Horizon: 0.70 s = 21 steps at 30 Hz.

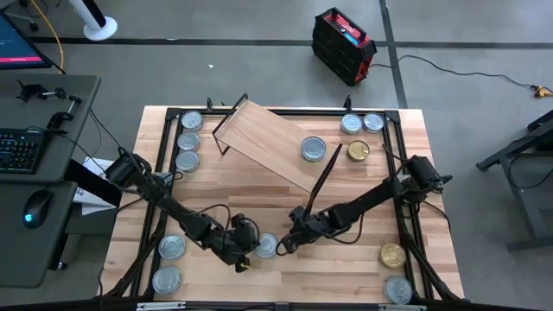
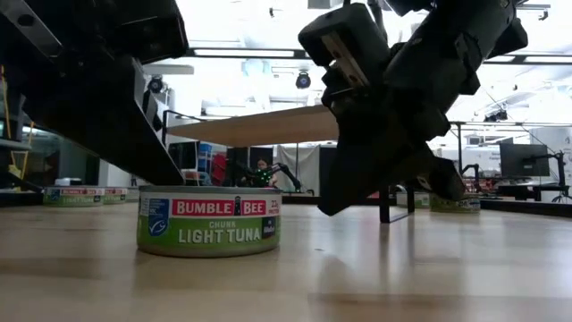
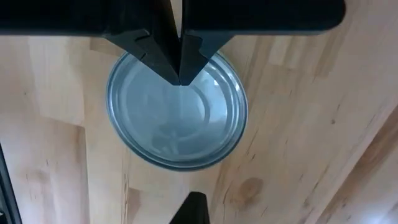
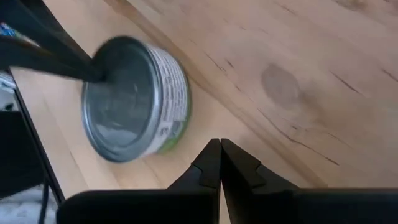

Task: Stack canned seafood by type on shelf
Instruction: Stack the white-green tuna can on top of the other white-green tuna can on the shelf

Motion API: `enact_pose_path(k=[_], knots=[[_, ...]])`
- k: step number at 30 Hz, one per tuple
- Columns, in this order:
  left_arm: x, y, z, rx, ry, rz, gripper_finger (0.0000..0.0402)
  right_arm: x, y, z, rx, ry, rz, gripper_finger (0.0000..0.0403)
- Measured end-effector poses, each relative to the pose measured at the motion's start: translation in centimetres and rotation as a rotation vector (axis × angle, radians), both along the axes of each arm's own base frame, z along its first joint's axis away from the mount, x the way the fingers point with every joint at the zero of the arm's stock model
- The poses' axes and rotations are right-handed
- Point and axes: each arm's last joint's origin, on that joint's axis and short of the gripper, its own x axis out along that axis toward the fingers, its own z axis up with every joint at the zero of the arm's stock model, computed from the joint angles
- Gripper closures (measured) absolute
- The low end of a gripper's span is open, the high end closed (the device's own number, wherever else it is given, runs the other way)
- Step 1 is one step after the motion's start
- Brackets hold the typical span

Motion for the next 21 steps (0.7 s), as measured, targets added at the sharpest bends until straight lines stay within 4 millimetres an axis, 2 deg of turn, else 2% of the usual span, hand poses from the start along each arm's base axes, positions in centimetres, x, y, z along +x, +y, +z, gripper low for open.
enact_pose_path(k=[11,21], knots=[[0.0,0.0,0.0,0.000,0.012,-0.009,0.0401,1.1,0.4,-1.4,0.079,-0.062,-0.069,0.0403],[-0.1,0.0,-0.1,0.003,0.023,-0.017,0.0401,2.1,0.9,0.0,0.122,-0.155,-0.055,0.0403]])
